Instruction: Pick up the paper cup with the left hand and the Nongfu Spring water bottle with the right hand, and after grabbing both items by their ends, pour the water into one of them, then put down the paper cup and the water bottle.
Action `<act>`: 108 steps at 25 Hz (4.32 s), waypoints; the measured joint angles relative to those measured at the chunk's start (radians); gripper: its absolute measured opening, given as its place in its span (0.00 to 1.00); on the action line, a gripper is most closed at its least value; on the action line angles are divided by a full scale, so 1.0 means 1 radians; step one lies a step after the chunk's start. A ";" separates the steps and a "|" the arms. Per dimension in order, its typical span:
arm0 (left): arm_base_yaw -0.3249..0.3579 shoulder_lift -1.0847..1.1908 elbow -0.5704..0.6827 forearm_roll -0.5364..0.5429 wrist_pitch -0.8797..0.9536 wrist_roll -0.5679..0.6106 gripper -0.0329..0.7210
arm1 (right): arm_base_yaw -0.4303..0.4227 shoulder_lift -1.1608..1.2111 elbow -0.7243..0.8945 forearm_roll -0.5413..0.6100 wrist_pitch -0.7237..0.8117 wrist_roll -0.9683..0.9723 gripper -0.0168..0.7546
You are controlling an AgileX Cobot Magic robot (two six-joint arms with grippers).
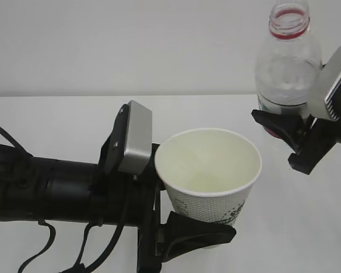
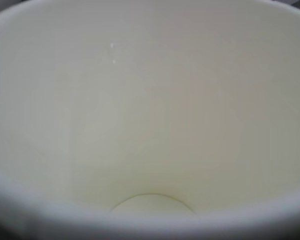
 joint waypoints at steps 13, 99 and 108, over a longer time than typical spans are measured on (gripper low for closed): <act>0.000 0.000 0.000 -0.020 0.001 0.041 0.77 | 0.000 0.000 -0.035 -0.002 0.007 -0.108 0.68; -0.073 0.037 -0.002 -0.229 0.032 0.159 0.77 | 0.000 -0.002 -0.075 0.216 -0.022 -0.975 0.68; -0.073 0.037 -0.002 -0.285 0.032 0.183 0.77 | 0.000 -0.002 -0.075 0.267 -0.022 -1.050 0.68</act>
